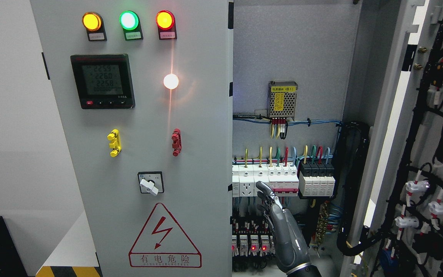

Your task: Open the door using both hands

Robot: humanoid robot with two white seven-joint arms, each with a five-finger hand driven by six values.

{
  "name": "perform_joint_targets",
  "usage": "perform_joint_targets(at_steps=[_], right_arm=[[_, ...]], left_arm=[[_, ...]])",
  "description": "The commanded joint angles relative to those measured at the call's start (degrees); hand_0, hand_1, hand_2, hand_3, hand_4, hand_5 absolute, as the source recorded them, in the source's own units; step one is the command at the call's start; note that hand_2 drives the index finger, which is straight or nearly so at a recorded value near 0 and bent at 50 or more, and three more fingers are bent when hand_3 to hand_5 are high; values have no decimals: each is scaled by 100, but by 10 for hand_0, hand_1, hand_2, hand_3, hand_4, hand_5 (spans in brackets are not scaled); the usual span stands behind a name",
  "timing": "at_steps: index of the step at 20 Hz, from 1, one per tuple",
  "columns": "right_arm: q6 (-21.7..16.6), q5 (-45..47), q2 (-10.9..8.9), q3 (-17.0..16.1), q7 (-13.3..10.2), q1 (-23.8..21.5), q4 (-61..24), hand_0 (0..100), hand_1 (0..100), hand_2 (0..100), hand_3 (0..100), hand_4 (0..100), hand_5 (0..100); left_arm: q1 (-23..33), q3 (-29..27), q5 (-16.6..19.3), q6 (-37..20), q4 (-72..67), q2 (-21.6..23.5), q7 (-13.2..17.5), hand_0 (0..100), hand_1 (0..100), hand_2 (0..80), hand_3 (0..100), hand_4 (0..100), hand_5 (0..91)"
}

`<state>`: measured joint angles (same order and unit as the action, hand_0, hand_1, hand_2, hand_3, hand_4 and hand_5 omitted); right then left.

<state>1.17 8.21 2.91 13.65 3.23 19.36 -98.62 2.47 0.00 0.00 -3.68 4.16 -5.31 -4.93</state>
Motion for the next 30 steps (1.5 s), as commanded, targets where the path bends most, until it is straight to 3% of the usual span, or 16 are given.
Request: perform_joint_targets(at_steps=[1,6,14,30], right_arm=[[24,5,25,-20,11,322,352,191,0,0,0,0,0],[235,514,8,-37,28,463,475,191,0,0,0,0,0],[411,541,-27,7,19,639,564,191,0,0,0,0,0],[437,585,-54,33,81,964,818,191,0,0,0,0,0]], left_arm=[[-1,62,62,-1,6,-32,0,0,0,0,0,0,0],[-1,62,62,-1,6,-32,0,0,0,0,0,0,0],[-1,62,62,-1,15,-32,0,0,0,0,0,0,0],[-1,62,53,-1,6,-32,0,0,0,0,0,0,0]])
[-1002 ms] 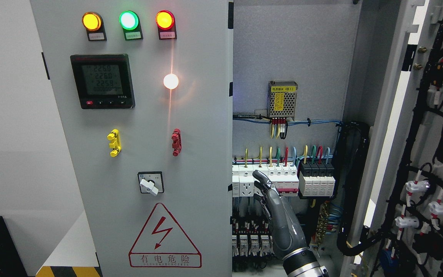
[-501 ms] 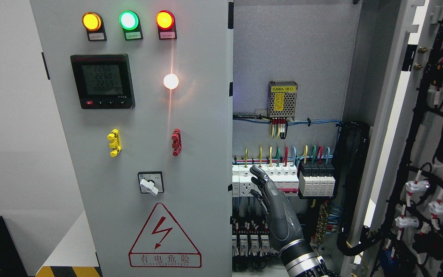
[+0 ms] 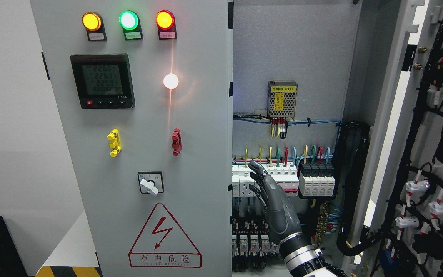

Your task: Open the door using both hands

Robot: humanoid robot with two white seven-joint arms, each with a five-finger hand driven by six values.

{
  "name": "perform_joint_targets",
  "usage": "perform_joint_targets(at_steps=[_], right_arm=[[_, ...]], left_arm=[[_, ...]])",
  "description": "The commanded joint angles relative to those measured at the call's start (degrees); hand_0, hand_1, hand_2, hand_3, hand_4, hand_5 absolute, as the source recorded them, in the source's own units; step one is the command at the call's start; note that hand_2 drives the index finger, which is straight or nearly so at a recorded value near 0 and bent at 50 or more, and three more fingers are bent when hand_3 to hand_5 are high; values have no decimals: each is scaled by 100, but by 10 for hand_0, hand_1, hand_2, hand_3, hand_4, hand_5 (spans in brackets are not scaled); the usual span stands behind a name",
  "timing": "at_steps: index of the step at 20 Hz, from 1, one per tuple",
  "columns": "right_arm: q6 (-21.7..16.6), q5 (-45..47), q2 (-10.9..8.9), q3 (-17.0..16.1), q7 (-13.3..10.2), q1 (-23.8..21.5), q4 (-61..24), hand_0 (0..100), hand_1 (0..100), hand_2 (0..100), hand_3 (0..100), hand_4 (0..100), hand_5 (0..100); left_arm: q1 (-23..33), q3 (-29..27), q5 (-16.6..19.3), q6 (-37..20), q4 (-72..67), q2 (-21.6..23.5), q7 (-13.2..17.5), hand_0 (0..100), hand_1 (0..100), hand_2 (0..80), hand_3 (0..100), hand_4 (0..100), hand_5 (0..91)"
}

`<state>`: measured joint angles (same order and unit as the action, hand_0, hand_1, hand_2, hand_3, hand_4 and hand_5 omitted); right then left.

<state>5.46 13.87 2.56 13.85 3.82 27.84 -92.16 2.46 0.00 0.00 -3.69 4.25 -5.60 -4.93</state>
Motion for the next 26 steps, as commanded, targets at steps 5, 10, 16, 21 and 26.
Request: perform_joint_targets(at_steps=[5,10,16,21,26], right_arm=[[139,20,-27,13,31,187,207,191,0,0,0,0,0],[166,20,-18,13,31,274,251,191,0,0,0,0,0],[368,424,-18,22,22,283,330,191,0,0,0,0,0],[386,441,-36,13,31,450,357,191,0,0,0,0,0],[403,441,-36,-5,374,450,356,191,0,0,0,0,0]], left_arm=[[0,62,61,0,-4,-2,1,0,0,0,0,0,0],[0,62,61,0,5,-2,1,0,0,0,0,0,0],[0,62,53,0,-4,-2,1,0,0,0,0,0,0],[0,62,61,0,5,-2,1,0,0,0,0,0,0],[0,62,61,0,5,-2,1,0,0,0,0,0,0]])
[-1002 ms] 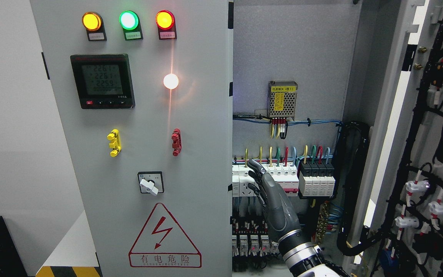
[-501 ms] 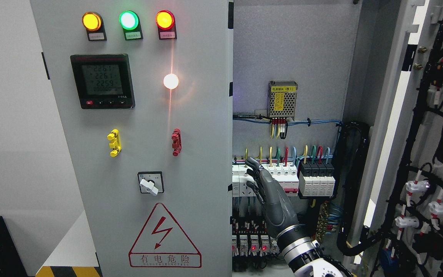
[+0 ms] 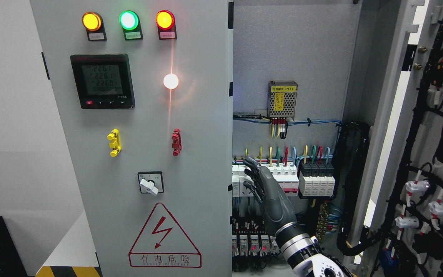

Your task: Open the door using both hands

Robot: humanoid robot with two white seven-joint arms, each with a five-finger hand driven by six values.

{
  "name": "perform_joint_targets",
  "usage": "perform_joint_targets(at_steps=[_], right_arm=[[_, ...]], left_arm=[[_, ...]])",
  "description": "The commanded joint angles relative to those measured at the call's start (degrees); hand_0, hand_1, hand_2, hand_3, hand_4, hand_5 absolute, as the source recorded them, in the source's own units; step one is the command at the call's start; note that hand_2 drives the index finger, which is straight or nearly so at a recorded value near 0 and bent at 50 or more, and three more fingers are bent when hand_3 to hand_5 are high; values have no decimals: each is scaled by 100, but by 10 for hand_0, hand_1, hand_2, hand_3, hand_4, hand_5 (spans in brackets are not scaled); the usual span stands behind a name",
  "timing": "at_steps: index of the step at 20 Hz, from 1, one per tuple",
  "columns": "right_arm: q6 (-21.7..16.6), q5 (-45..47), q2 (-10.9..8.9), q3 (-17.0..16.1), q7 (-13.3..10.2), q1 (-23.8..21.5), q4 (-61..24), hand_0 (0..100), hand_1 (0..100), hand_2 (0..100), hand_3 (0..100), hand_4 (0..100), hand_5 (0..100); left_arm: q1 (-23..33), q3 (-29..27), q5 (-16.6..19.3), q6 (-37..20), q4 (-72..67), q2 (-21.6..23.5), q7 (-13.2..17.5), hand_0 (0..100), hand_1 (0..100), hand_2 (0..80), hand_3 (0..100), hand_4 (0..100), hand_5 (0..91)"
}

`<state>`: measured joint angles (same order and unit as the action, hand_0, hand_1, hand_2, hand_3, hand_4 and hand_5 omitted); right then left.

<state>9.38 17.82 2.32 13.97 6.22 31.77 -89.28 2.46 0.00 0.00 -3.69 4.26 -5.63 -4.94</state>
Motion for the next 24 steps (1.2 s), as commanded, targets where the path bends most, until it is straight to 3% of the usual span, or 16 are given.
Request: perform_joint_targets(at_steps=[1,21,24], right_arm=[[11,46,-12,-26,142,58,78,191,0,0,0,0,0],[11,90,-21,-70,169,365,596,191,0,0,0,0,0],[3,160,-135,-70,178,409,693,191,0,0,0,0,0]], left_arm=[[0,62,62,0,-4,0,2,0,0,0,0,0,0],[0,62,62,0,4,0,2,0,0,0,0,0,0],[0,62,62,0,-4,0,2,0,0,0,0,0,0]])
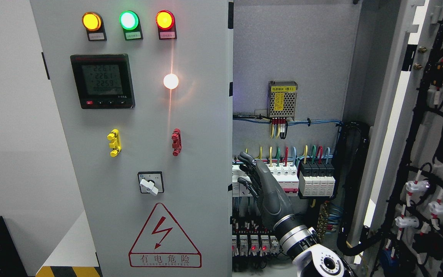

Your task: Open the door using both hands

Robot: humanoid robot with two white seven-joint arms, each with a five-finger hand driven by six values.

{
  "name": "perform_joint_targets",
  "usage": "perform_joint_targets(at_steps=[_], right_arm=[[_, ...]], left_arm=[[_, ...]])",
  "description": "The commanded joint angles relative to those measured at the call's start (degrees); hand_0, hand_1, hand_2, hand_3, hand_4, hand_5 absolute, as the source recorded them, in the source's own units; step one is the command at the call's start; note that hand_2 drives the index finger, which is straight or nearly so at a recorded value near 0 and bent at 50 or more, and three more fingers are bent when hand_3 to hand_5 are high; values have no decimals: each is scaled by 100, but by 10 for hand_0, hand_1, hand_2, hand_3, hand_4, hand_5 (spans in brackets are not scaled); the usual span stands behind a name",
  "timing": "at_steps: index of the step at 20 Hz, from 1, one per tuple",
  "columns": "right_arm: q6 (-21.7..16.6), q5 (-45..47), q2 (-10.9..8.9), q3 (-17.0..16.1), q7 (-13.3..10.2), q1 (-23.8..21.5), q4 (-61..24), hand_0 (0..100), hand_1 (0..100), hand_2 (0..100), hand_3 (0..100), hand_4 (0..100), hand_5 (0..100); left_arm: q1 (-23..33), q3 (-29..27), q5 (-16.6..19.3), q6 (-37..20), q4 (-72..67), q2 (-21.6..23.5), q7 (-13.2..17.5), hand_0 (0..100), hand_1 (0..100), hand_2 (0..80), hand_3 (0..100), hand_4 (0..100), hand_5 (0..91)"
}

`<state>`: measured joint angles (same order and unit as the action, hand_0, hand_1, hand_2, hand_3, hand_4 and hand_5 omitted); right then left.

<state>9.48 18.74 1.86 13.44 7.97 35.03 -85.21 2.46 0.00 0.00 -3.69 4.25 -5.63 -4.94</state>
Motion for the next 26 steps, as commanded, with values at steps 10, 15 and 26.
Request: perform_joint_targets(at_steps=[10,15,26], right_arm=[[-8,376,-221,27,300,83,251,191,0,0,0,0,0],[-8,376,-221,-8,372,136,251,191,0,0,0,0,0],[-16,420,-229,-17,529,189,251,191,0,0,0,0,0]], left_arm=[[0,62,62,0,5,0,2,0,0,0,0,0,0],[0,62,62,0,-3,0,2,0,0,0,0,0,0],[0,62,62,0,-3,0,2,0,0,0,0,0,0]])
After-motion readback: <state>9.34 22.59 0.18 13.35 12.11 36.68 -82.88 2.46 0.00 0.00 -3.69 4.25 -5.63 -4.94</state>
